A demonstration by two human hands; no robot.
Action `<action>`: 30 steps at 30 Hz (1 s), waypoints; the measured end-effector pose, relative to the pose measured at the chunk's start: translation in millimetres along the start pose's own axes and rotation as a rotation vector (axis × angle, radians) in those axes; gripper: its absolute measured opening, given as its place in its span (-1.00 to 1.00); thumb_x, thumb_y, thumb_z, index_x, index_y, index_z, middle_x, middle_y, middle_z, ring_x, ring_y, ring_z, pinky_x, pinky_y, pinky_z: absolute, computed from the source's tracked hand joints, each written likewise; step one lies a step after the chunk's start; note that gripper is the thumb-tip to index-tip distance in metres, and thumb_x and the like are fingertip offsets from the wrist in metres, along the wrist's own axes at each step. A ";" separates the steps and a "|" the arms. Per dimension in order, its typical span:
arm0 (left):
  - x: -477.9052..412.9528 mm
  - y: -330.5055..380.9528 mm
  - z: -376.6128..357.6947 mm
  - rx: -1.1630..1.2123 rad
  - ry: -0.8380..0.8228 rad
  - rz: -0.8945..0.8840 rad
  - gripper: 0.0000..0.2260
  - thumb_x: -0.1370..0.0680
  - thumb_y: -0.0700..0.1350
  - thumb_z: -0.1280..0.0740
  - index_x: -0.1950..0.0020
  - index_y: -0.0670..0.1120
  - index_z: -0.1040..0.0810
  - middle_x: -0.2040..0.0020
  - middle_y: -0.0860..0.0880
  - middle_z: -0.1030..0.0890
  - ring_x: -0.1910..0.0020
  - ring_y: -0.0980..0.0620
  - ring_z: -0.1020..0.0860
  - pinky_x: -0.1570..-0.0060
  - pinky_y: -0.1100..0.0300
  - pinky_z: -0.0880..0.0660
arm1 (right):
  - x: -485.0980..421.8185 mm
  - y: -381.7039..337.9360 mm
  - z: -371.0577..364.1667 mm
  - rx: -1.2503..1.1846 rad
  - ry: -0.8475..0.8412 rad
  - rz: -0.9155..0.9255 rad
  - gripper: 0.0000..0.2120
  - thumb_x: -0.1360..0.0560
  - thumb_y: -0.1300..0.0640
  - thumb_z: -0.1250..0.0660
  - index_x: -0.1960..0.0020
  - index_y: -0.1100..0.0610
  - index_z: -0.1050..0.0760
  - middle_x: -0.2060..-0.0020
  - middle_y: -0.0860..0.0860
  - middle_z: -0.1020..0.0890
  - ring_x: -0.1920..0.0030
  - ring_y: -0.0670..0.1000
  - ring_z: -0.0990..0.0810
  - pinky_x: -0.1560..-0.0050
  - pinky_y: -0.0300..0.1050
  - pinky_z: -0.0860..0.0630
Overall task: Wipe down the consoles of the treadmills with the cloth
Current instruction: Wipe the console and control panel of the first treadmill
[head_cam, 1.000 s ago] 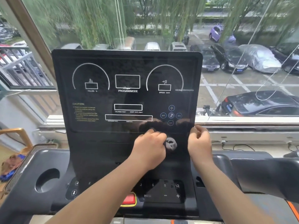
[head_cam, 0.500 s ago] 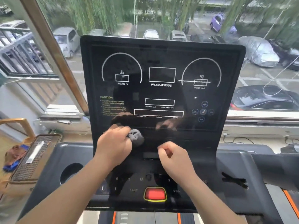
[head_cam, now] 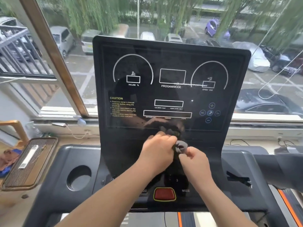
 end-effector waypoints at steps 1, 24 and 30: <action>5.9 -8.4 5.9 -0.011 0.012 -0.002 -0.87 -0.47 -0.12 -0.25 0.04 0.01 -0.56 0.03 0.06 -0.67 -0.11 -0.06 -0.56 -0.05 0.00 -0.53 | 1.2 -7.8 0.8 0.012 0.010 0.030 -0.83 -0.48 0.10 -0.31 0.29 0.03 -0.50 0.41 -0.09 -0.58 0.30 0.02 -0.51 0.22 0.05 -0.52; -7.7 -117.1 152.3 -0.287 0.563 0.131 -0.57 -0.32 -0.18 -0.39 -0.19 -0.05 -0.54 -0.30 -0.12 -0.41 -0.30 -0.24 -0.37 -0.25 -0.28 -0.41 | -73.3 -319.4 17.1 0.711 0.366 0.888 -0.37 -0.65 -0.14 -0.14 -0.65 0.07 -0.16 -0.65 0.14 -0.17 -0.66 0.17 -0.07 -0.65 0.20 0.03; 32.9 -87.7 63.3 -0.375 0.329 -0.237 -0.62 -0.32 -0.09 -0.32 -0.13 0.01 -0.60 -0.27 -0.08 -0.54 -0.28 -0.19 -0.46 -0.39 -0.21 -0.37 | -81.8 -314.8 18.1 0.671 0.453 0.952 -0.39 -0.65 -0.18 -0.06 -0.62 0.07 -0.25 -0.55 0.08 -0.36 -0.60 0.15 -0.25 -0.64 0.23 -0.05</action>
Point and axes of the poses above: each hand's wrist, its own x-axis away from the middle knuckle, its own z-axis out of the back of the hand, y = z × x, the point moved 10 cm from there along -x, towards the middle knuckle
